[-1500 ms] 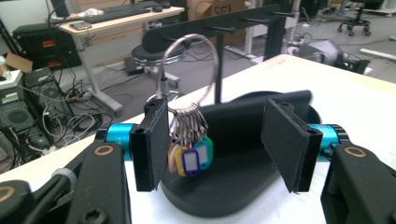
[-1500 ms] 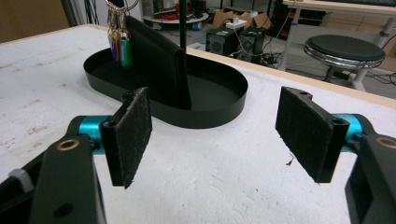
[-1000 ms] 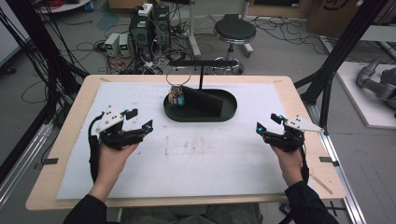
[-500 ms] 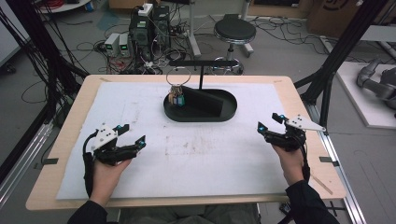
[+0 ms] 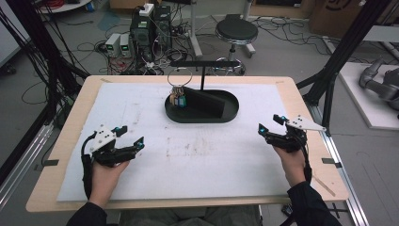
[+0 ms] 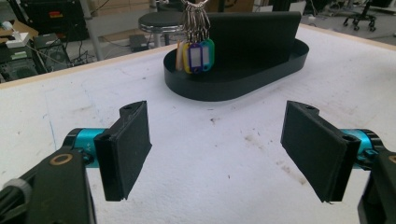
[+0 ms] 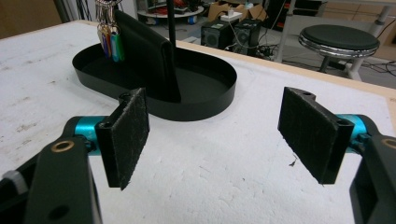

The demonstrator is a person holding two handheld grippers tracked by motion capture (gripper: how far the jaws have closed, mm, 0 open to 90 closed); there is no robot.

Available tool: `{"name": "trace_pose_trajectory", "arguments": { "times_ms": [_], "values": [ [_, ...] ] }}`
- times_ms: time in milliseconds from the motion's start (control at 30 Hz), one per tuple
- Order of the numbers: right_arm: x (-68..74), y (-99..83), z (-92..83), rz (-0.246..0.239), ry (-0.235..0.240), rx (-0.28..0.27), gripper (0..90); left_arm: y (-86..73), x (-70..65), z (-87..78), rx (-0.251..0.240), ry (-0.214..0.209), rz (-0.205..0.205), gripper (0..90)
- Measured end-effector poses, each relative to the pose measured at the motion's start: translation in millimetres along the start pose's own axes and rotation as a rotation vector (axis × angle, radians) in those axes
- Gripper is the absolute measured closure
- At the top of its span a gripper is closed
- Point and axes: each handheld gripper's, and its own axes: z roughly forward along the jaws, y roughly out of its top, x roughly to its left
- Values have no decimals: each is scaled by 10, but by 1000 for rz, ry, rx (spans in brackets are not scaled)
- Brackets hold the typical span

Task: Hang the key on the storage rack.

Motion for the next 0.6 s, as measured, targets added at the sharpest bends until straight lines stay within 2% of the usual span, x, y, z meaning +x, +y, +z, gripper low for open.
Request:
{"name": "trace_pose_trajectory", "arguments": {
  "times_ms": [433,600],
  "values": [
    [3,-3,11,-9,5,6,252,3,41,-20,-3,18,3,239],
    [-14,-15,-18,-4,-3,2,252,18,30,3,-1,10,8,239]
  ]
}}
